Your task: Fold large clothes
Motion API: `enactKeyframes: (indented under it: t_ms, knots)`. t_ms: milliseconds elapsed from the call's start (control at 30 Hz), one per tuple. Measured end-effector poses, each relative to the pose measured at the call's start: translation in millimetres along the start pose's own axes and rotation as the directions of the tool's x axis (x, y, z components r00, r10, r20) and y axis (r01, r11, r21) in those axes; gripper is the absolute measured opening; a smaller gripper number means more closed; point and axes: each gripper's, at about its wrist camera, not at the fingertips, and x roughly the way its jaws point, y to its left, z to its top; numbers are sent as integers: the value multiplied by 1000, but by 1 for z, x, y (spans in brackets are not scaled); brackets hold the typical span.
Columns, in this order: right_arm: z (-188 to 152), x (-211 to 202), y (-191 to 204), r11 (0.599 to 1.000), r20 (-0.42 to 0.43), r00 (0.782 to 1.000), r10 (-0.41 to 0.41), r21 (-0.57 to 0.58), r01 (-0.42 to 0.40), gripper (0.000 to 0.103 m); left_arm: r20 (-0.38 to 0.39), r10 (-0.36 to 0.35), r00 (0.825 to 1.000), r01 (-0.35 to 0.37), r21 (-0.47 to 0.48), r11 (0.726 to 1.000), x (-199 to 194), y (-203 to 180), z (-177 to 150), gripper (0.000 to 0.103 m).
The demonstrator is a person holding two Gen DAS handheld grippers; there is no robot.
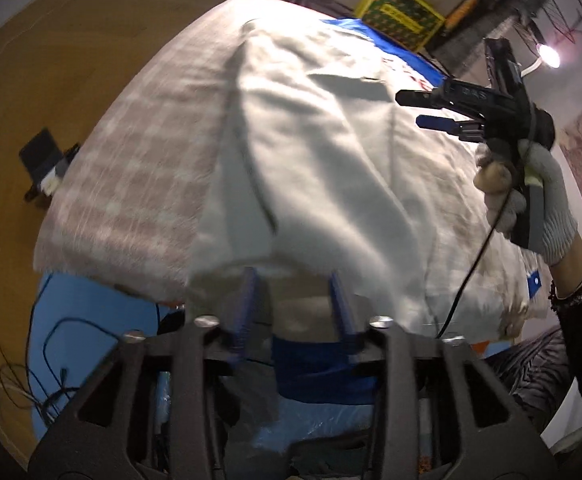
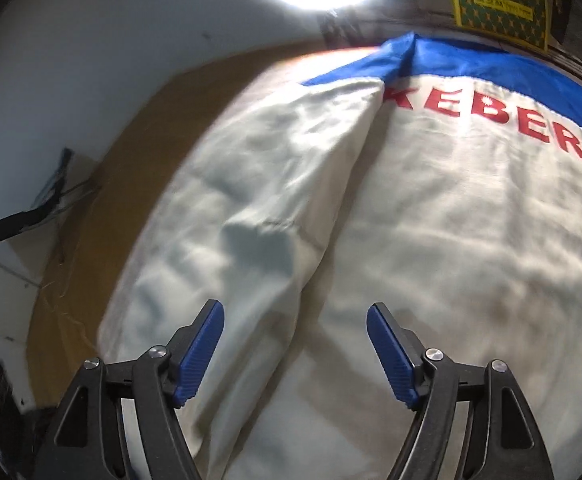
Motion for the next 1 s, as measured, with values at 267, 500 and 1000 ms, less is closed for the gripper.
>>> enactKeyframes:
  t_ms: [267,500,1000]
  knots:
    - [8,29,-5,986,-66,986,151,81,-145,1,-82,-70,994,67,-40,997,22,1,3,40]
    - [2,-1,-36,986,14,988,153,72,-153,4,-82,-57,995,57,-10,998,20,-9,-3,35]
    - [-111,-60,-6,952,-136,942,307,56,-302,56,-134,-181,974,164,-131,978,33,4,-5,35]
